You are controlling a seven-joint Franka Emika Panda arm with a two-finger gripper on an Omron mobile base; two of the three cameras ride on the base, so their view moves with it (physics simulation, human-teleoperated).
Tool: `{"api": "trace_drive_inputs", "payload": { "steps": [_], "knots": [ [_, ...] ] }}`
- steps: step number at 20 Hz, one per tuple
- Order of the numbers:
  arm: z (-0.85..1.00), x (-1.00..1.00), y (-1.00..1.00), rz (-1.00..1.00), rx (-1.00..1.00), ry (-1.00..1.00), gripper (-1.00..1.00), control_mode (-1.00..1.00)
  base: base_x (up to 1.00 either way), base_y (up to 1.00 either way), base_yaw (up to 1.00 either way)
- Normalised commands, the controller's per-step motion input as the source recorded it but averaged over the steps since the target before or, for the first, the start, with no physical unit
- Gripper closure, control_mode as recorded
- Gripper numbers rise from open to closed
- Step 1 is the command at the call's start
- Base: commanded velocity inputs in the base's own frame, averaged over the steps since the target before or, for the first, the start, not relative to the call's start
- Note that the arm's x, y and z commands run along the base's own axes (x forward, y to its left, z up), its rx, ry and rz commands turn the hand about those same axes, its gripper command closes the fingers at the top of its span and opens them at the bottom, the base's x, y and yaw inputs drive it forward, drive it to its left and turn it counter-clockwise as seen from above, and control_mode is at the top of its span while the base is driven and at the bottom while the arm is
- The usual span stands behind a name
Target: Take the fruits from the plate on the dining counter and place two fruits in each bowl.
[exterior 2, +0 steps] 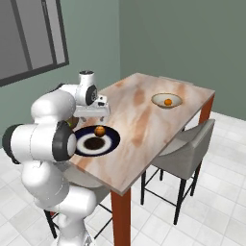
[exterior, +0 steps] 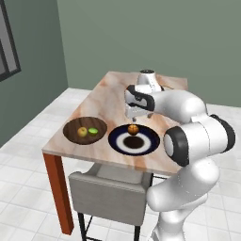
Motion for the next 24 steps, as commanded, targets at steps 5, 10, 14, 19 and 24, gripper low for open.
{"api": "trace_drive_inputs", "payload": {
  "steps": [5, 10, 14, 19, 24],
  "knots": [
    [-0.57, 0.35, 0.00, 0.00, -0.02, 0.00, -1.00, -1.00, 0.00, 0.00, 0.00],
    [-0.81, 0.20, 0.07, -0.01, 0.00, -0.14, -1.00, -1.00, 0.00, 0.00, 0.00],
    [-0.32, 0.13, 0.07, -0.04, 0.00, -0.10, -1.00, -1.00, 0.00, 0.00, 0.00],
    [0.00, 0.21, 0.10, -0.10, 0.00, 0.00, -1.00, -1.00, 0.00, 0.00, 0.00],
    [-0.09, 0.51, 0.00, -0.11, 0.01, 0.00, -1.00, -1.00, 0.00, 0.00, 0.00]
  ]
}}
